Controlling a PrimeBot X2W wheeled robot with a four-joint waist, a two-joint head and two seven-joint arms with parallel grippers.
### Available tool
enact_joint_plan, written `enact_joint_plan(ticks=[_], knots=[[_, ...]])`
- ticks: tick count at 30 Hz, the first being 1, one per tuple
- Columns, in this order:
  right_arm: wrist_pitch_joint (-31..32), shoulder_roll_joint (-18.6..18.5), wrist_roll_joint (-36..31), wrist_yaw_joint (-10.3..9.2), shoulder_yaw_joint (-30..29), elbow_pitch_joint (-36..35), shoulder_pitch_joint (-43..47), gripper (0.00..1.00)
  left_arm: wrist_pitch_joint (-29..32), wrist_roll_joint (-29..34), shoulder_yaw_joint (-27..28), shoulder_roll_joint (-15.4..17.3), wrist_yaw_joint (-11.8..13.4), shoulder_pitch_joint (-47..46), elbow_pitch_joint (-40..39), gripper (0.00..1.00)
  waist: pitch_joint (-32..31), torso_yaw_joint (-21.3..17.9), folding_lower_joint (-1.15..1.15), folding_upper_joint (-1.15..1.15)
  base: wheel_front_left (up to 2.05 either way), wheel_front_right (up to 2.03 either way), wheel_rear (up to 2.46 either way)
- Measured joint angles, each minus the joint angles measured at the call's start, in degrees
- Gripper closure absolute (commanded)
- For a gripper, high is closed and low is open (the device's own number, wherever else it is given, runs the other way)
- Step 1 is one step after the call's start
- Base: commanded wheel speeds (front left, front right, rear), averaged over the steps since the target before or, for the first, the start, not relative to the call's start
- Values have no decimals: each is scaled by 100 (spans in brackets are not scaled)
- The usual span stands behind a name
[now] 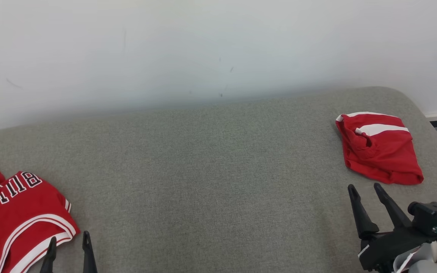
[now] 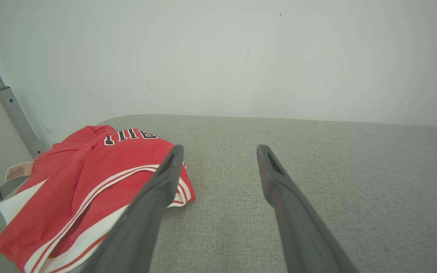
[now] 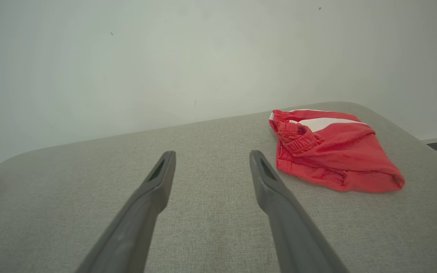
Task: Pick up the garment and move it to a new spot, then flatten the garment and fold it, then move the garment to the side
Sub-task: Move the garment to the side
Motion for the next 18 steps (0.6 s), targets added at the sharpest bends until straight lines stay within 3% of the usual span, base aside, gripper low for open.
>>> enact_joint_plan(ticks=[6,18], knots=[[-1,-136,-328,-64,-140,-88,109,0,76,20,74,-37,3,21,-21,0,-8,1,0,0,0,0,0],[-26,56,-343,-79,-686,-229,431,0,153,37,100,-62,3,94,-166,0,-11,40,0,0,0,0,0]])
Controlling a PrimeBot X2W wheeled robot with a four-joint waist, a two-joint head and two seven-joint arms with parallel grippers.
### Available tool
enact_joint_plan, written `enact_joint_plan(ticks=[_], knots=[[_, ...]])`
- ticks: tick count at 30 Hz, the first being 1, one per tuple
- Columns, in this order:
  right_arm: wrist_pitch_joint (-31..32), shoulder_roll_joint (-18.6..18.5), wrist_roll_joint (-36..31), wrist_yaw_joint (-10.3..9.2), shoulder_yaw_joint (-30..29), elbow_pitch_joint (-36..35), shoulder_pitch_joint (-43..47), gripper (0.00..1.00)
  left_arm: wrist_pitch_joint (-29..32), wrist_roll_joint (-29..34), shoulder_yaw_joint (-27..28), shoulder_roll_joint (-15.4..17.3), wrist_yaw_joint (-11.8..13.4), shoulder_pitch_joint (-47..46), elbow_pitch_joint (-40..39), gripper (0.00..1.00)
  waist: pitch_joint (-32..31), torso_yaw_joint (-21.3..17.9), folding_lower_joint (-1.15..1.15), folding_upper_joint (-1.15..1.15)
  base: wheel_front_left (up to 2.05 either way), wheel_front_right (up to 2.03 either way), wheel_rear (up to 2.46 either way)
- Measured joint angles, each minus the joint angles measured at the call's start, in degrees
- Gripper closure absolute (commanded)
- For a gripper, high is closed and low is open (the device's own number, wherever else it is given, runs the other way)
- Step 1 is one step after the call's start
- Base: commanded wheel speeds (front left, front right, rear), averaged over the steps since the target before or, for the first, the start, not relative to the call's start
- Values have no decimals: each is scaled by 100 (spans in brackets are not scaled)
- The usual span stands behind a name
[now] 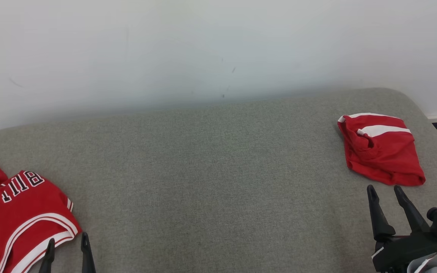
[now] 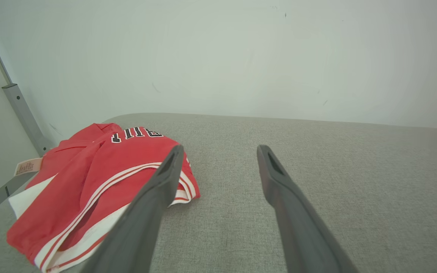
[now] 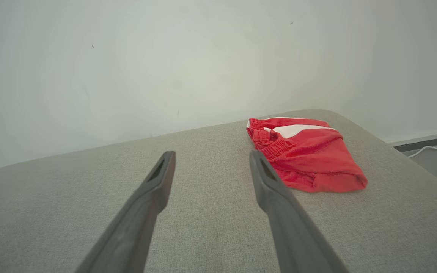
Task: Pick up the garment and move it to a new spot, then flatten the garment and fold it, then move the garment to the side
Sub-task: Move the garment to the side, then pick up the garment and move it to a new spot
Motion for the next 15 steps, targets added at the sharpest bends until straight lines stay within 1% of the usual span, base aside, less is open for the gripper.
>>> enact_joint_plan(ticks=[15], knots=[[0,160,-157,-1,-323,-42,136,0,101,-4,29,-10,1,19,-107,0,23,-11,0,0,0,0,0]])
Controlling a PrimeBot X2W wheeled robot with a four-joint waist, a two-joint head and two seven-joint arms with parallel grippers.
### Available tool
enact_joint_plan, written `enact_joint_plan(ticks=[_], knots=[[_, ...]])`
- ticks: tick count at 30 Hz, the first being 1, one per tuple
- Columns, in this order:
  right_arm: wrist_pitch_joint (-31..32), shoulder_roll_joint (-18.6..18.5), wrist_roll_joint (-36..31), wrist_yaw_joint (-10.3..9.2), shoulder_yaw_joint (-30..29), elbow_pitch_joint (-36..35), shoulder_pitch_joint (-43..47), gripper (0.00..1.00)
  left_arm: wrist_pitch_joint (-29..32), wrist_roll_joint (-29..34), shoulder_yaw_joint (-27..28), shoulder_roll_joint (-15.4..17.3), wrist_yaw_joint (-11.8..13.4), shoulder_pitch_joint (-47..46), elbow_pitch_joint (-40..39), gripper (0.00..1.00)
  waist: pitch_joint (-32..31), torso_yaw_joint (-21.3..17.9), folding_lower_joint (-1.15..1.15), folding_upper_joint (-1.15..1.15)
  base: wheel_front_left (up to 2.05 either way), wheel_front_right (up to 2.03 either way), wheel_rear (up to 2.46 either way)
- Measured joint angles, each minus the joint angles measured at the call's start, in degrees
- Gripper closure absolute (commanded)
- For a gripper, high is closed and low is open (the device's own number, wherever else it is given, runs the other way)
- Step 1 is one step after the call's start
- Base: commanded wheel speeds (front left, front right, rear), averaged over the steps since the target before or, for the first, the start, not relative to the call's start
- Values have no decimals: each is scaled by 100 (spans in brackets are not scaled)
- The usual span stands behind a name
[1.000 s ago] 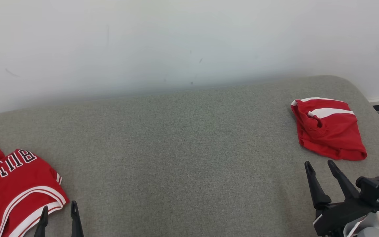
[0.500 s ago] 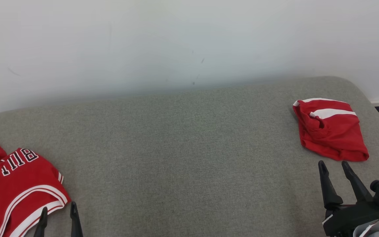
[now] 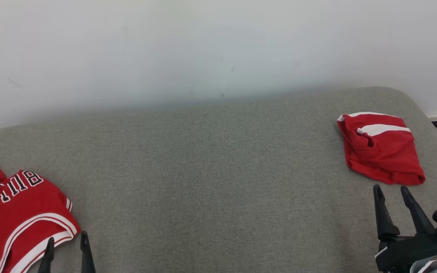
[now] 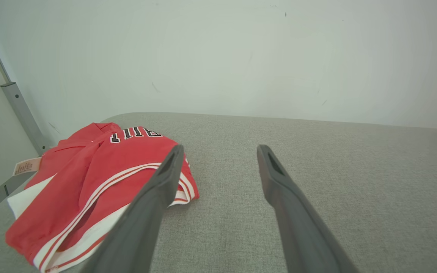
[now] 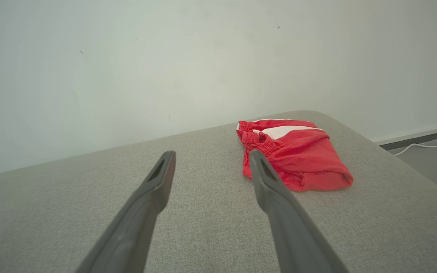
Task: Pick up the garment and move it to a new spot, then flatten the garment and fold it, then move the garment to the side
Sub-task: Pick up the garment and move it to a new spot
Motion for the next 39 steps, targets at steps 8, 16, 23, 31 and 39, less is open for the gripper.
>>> enact_joint_plan(ticks=[8,16,23,31,39], knots=[[0,78,-118,0,-80,-25,83,0,79,-7,-2,-4,-1,1,-56,0,18,5,0,0,0,0,0],[0,107,-339,0,-98,-29,99,0,226,-5,-9,-5,0,3,-67,0,27,19,0,0,0,0,0],[12,129,-430,0,-105,-22,100,0,382,-4,-9,-7,0,16,-65,0,22,29,0,0,0,0,0],[46,154,-472,0,-135,-13,107,0,464,-3,-19,-7,0,110,-78,0,12,31,0,0,0,0,0],[98,174,-525,0,-179,-15,125,0,554,13,-29,-7,0,110,-109,0,8,41,0,0,0,0,0]])
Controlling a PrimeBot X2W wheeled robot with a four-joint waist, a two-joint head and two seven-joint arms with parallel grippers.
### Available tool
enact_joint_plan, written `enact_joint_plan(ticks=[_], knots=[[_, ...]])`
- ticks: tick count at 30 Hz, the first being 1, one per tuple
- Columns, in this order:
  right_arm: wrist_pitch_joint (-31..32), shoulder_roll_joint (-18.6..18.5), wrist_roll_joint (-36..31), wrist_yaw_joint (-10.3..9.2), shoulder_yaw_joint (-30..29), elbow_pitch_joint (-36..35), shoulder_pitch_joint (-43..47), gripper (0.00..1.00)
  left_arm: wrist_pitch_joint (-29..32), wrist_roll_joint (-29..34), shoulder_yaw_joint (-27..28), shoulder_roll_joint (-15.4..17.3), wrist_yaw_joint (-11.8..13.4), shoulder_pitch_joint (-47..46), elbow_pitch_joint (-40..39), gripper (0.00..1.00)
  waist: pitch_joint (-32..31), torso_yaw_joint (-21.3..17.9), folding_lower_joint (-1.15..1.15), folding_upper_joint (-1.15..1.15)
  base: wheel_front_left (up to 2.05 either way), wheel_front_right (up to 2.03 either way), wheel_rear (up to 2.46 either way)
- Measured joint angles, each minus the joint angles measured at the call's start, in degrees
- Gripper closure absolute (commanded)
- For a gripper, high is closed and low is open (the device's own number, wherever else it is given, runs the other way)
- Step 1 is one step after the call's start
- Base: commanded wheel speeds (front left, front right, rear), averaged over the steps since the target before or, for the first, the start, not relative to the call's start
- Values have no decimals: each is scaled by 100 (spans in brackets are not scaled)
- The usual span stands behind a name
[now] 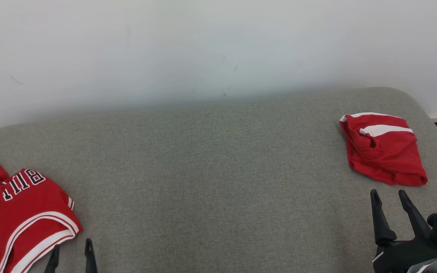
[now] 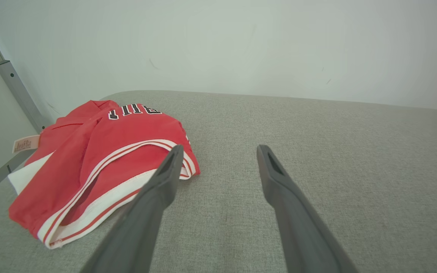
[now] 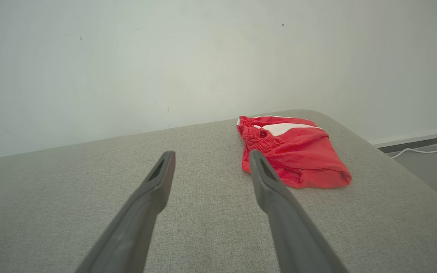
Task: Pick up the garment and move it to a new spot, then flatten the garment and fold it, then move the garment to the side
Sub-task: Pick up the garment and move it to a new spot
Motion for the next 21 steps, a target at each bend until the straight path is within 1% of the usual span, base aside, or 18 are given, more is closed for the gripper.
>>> enact_joint_plan(ticks=[17,21], knots=[[98,36,-100,0,-74,-58,90,0,91,7,5,1,0,1,-93,0,25,52,0,0,0,0,0],[98,52,-111,0,-188,-66,134,0,134,8,-22,0,0,-2,-94,0,32,115,0,0,0,0,0]])
